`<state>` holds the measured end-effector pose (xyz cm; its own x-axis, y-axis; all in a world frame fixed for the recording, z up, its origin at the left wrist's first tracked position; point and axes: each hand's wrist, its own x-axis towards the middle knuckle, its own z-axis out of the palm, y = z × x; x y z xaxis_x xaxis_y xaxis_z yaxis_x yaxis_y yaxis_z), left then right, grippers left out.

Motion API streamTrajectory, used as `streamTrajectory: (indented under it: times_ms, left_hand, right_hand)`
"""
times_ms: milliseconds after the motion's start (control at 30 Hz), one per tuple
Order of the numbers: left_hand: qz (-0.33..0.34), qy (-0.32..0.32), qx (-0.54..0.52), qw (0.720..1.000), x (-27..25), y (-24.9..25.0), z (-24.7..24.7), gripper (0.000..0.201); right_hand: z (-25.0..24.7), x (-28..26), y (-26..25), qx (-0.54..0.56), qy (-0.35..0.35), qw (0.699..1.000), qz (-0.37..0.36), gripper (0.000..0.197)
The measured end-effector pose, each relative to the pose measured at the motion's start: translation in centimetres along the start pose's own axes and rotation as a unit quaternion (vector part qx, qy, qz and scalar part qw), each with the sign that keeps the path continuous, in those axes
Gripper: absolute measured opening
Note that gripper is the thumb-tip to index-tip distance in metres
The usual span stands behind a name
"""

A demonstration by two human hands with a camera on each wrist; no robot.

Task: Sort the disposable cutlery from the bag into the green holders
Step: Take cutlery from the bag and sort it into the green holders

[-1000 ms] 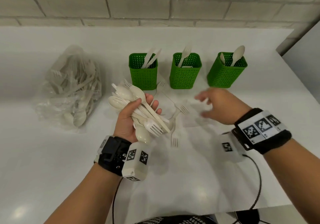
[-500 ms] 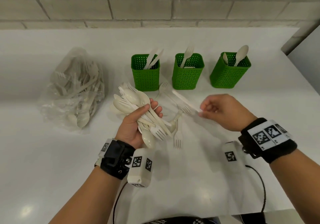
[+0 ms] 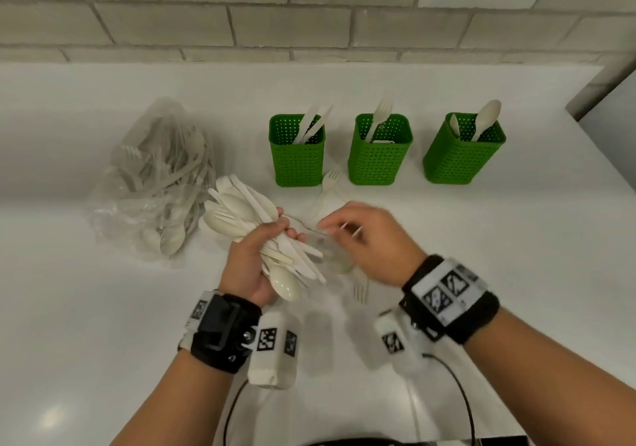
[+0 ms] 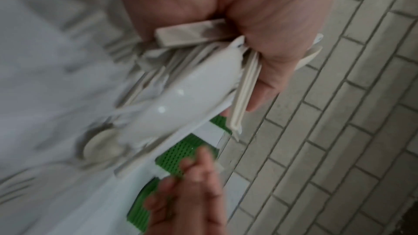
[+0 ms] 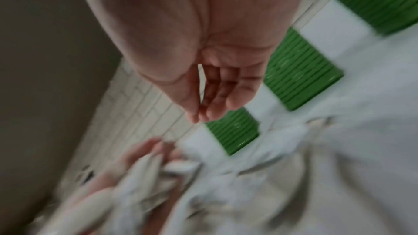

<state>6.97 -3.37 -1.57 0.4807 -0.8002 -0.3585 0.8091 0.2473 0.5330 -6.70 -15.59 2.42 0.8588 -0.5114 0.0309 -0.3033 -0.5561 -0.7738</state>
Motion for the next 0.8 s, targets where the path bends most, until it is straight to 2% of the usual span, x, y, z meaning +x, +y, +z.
streamTrajectory:
  times_ms: [67, 133, 167, 300, 400, 467, 533, 600, 667, 733, 800]
  left_hand:
    - [0.005, 0.014, -0.009, 1.0, 0.0, 0.9, -0.6, 0.022]
    - [0.002, 0.019, -0.009, 1.0, 0.0, 1.8, -0.9, 0.02]
    - [0.001, 0.021, -0.007, 1.0, 0.0, 2.0, -1.0, 0.019]
    - [-0.011, 0.02, -0.007, 1.0, 0.0, 1.8, -0.6, 0.019]
    - [-0.019, 0.015, 0.0, 1.0, -0.1, 1.6, -0.9, 0.024]
    - [-0.01, 0.011, 0.015, 1.0, -0.1, 1.6, -1.1, 0.029]
    - [0.011, -0.003, 0.04, 0.999, -0.3, 1.9, -1.1, 0.031]
    - [0.037, -0.016, 0.081, 0.996, -0.3, 2.1, -0.7, 0.032]
    - [0.06, -0.023, 0.128, 0.99, -0.1, 2.4, 0.0, 0.031]
    - [0.061, -0.044, 0.157, 0.985, -0.1, 2.5, 1.0, 0.034]
    - [0.053, -0.073, 0.185, 0.978, -0.3, 2.1, 2.1, 0.038]
  right_hand:
    - [-2.0, 1.6, 2.8, -0.124, 0.017, 0.989, 0.084, 0.023]
    - [-3.2, 2.8, 5.0, -0.279, -0.032, 0.947, 0.156, 0.042]
    - [-3.3, 3.3, 5.8, -0.322, -0.051, 0.931, 0.165, 0.047]
    - [-2.2, 4.6, 6.2, -0.345, -0.054, 0.929, 0.125, 0.025]
    - [-2.5, 4.5, 5.9, -0.318, -0.044, 0.935, 0.151, 0.037]
    - [-4.0, 4.0, 4.7, -0.342, -0.01, 0.929, 0.139, 0.03]
    - [-5.9, 3.1, 2.2, -0.354, 0.023, 0.931, 0.09, 0.024]
    - [-7.6, 2.1, -1.2, -0.29, 0.011, 0.956, 0.033, 0.024]
    - [-8.5, 1.6, -4.2, -0.163, -0.033, 0.986, 0.002, 0.022]
    - [-7.6, 1.7, -5.8, -0.032, -0.07, 0.997, -0.01, 0.017]
    - [-5.2, 2.2, -5.7, 0.083, -0.044, 0.995, -0.015, 0.019]
